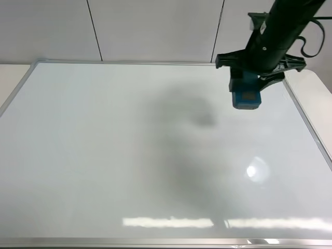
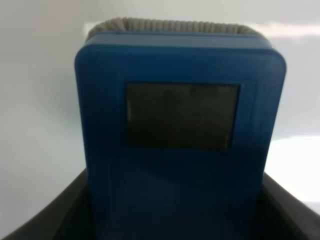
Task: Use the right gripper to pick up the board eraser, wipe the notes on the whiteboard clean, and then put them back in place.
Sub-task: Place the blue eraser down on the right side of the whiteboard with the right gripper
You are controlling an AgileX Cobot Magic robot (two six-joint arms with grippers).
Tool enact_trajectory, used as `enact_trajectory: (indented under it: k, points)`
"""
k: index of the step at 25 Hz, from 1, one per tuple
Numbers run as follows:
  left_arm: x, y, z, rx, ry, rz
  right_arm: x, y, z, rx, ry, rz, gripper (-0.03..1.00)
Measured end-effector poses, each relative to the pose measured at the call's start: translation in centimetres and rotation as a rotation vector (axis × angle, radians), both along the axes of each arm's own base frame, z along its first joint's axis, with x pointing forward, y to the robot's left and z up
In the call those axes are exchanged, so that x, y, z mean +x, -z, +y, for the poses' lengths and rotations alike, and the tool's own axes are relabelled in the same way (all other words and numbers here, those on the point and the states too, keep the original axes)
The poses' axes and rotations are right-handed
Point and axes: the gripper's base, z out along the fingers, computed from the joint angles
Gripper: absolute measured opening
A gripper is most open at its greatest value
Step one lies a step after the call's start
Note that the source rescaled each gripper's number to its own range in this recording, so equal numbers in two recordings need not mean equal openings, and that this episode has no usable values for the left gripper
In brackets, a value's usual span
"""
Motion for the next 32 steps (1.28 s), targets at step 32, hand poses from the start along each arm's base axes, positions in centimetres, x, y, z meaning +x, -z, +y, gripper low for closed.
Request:
enact_trajectory:
  k: [32]
  points:
    - [0.0, 0.0, 0.0, 0.0, 0.0, 0.0, -2.7, 11.0, -7.7, -0.069, 0.098, 0.225, 0.01]
